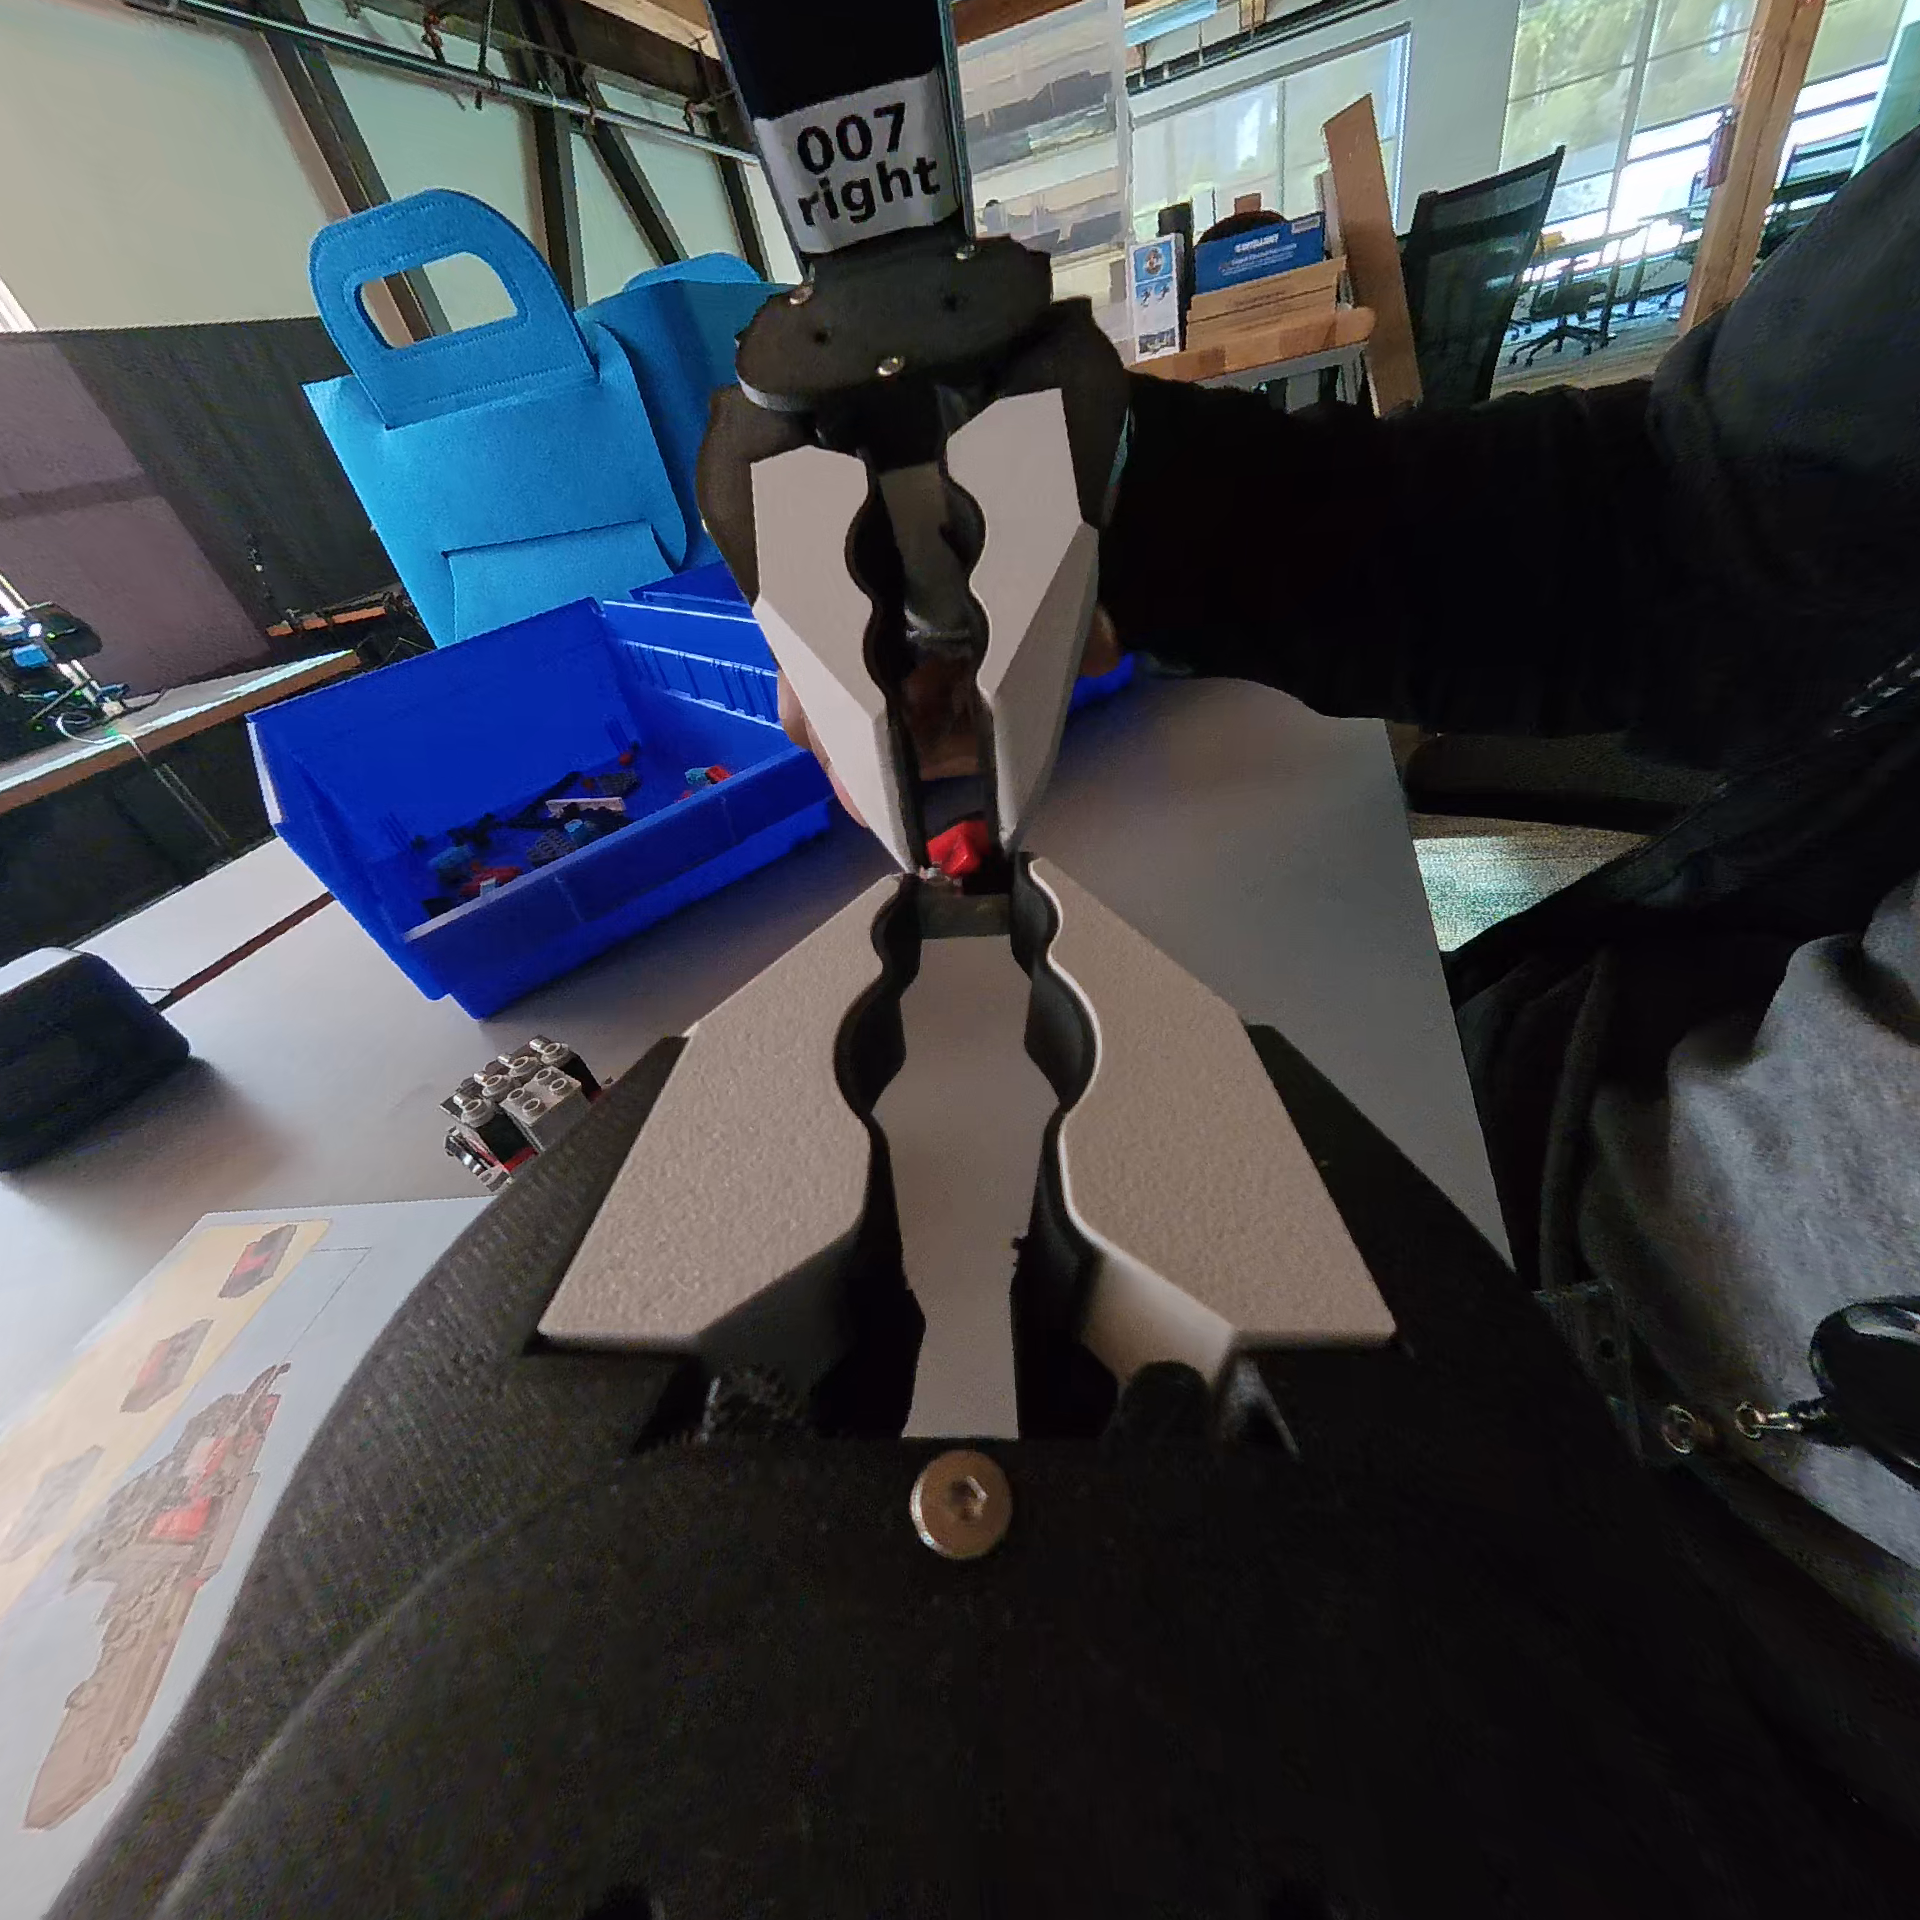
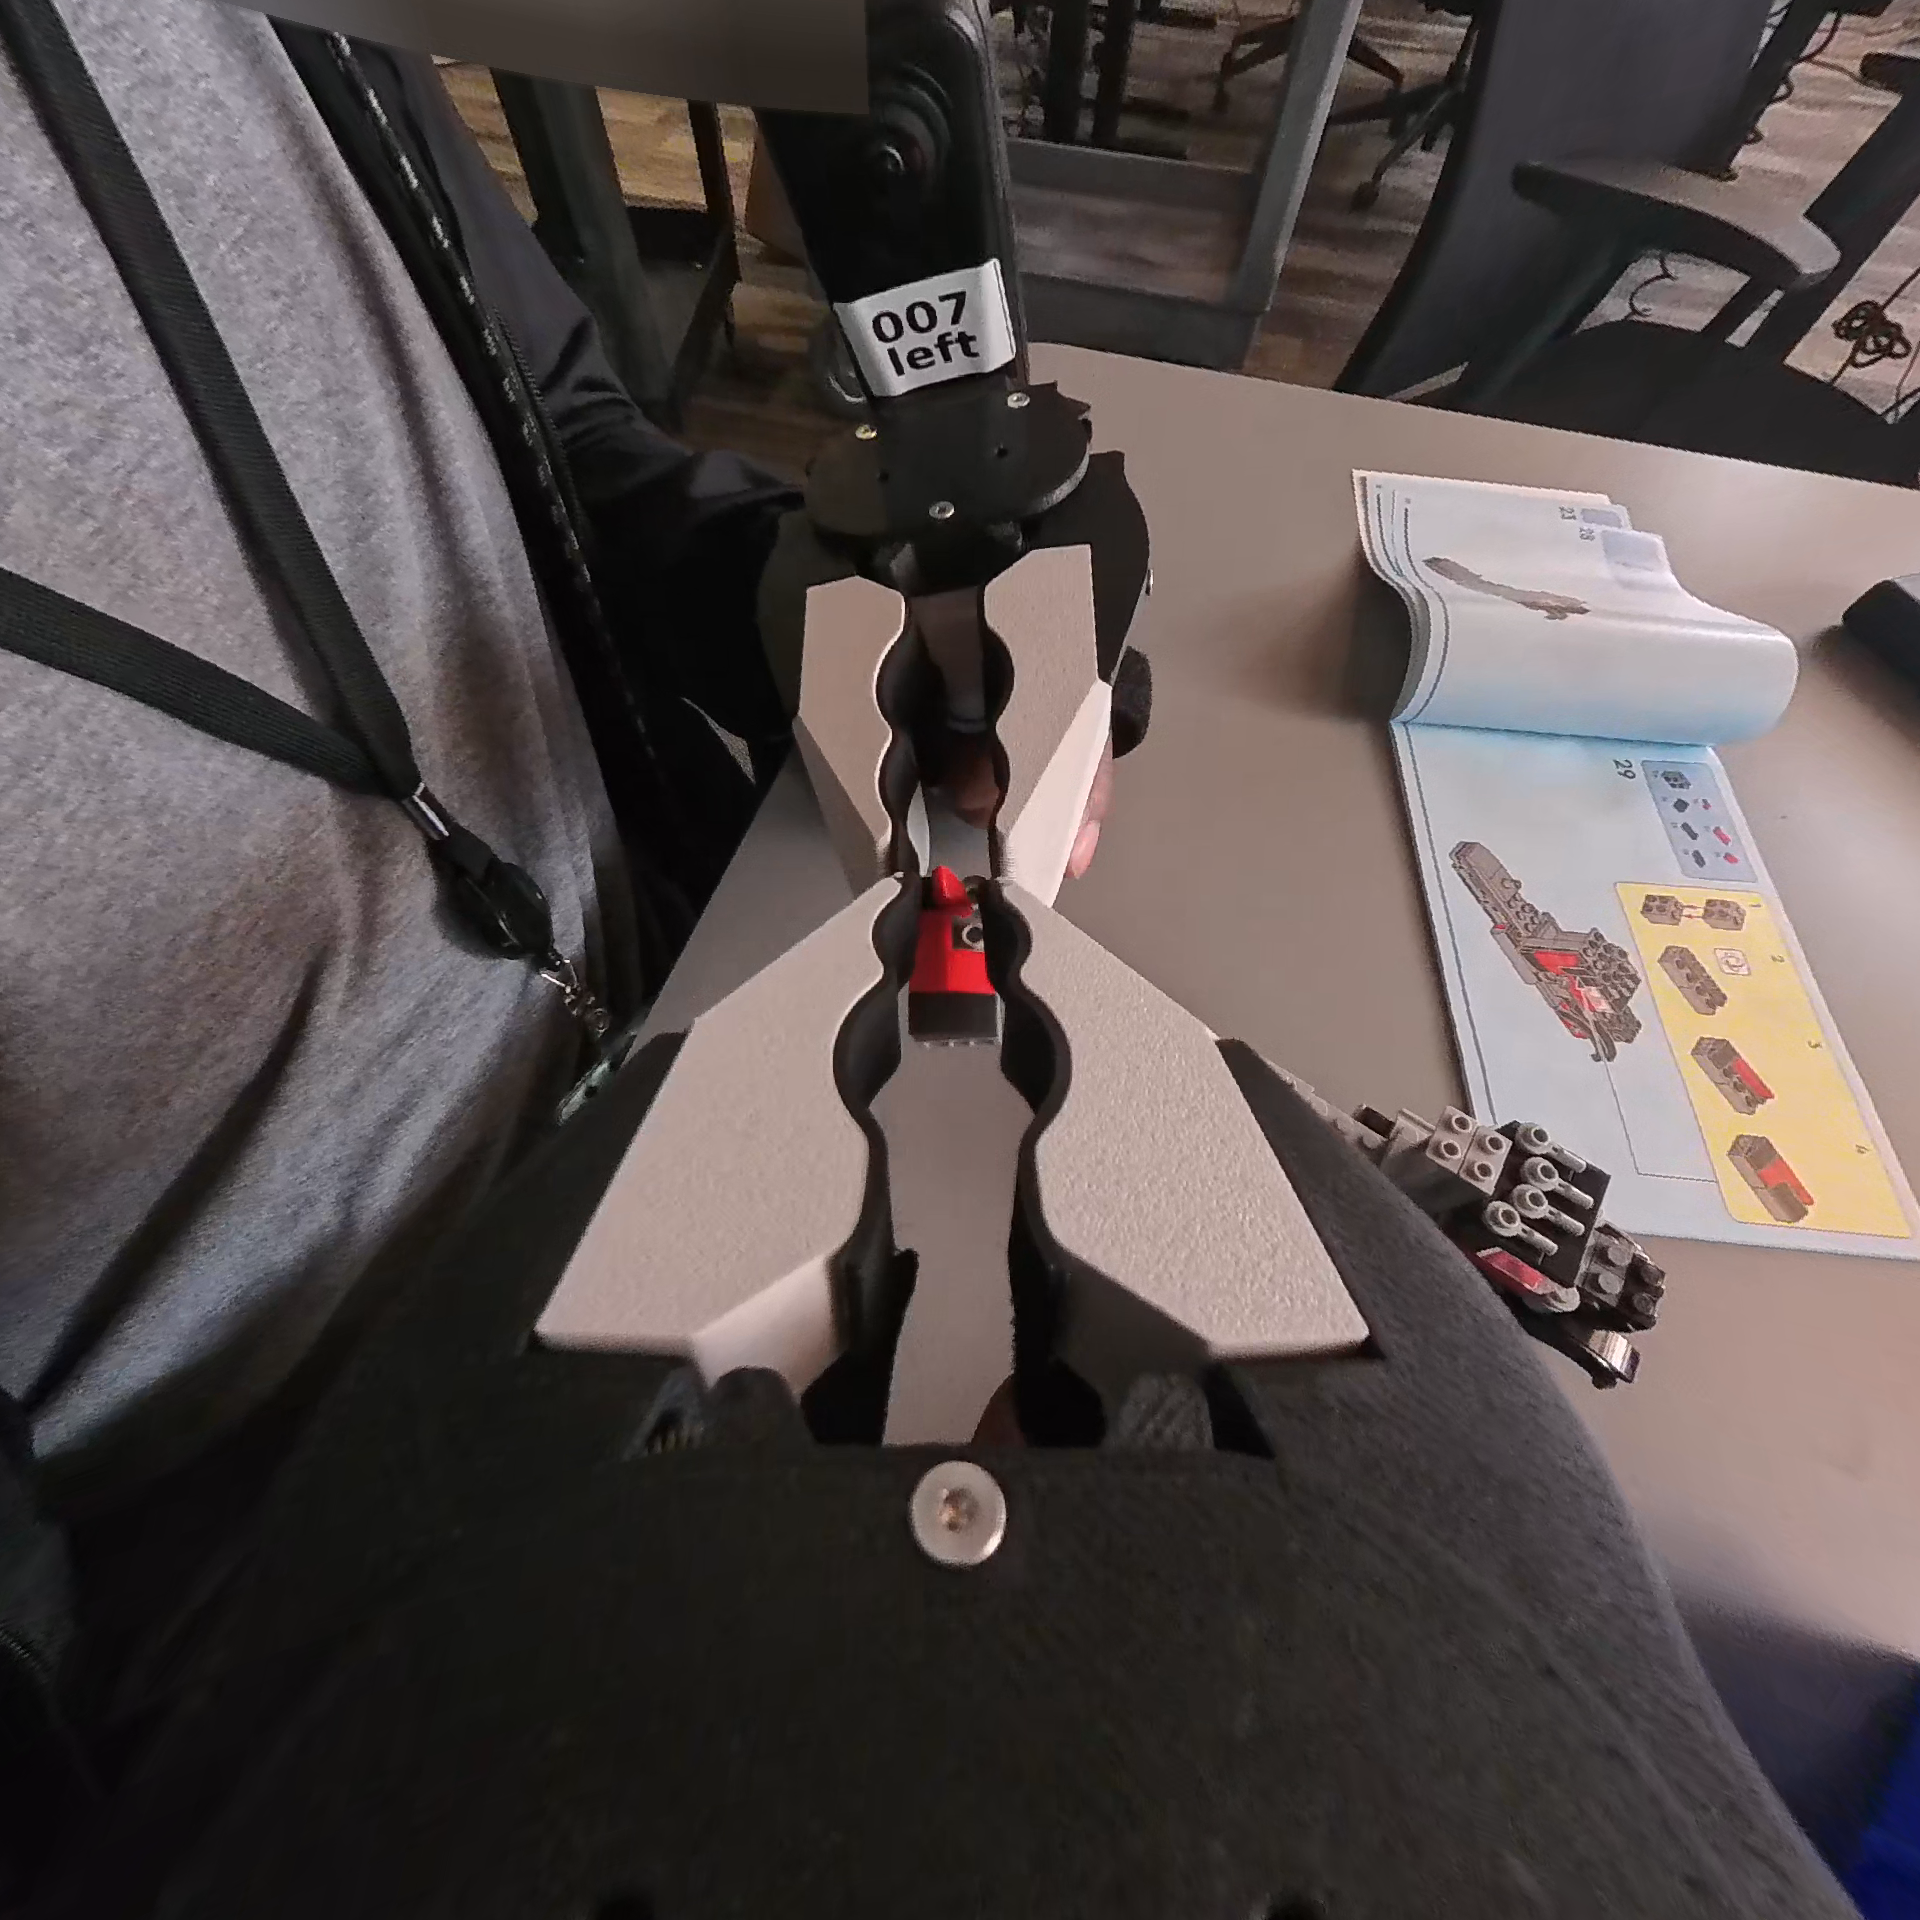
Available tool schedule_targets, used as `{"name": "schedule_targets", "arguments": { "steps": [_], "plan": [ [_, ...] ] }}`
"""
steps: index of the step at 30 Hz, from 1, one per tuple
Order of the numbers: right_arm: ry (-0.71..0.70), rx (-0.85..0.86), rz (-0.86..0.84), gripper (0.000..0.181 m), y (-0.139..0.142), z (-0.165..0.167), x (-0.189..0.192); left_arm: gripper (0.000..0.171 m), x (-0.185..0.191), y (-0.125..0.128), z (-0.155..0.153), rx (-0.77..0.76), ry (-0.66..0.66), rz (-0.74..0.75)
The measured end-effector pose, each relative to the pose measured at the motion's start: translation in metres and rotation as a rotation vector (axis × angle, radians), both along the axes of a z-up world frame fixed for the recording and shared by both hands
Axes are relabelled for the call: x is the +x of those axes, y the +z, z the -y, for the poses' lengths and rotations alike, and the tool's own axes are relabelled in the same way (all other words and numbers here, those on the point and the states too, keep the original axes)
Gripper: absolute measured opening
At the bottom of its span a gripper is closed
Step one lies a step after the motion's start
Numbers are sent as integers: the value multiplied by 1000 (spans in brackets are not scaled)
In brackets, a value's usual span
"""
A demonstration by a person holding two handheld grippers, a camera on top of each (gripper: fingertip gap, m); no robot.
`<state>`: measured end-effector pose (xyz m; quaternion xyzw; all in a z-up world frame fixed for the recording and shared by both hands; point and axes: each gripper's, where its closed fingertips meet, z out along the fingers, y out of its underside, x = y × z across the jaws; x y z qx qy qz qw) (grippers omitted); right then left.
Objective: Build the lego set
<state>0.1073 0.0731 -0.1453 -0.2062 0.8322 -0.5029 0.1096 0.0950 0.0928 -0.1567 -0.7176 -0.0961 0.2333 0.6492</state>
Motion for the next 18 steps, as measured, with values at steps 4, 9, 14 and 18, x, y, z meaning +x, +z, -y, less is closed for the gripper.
{"name": "schedule_targets", "arguments": {
  "steps": [4,9,14,18],
  "plan": [
    [23,-41,23,24,8,-2,5,17,-1,0,1,1,7,3],
    [6,-138,-3,35,20,-3,9,17,-3,1,3,14,15,19],
    [-101,-221,-332,37,12,-1,-4,17,-7,5,9,73,15,74],
    [-131,-255,-572,39,5,-2,-7,17,-7,9,12,113,5,105]
  ]
}}
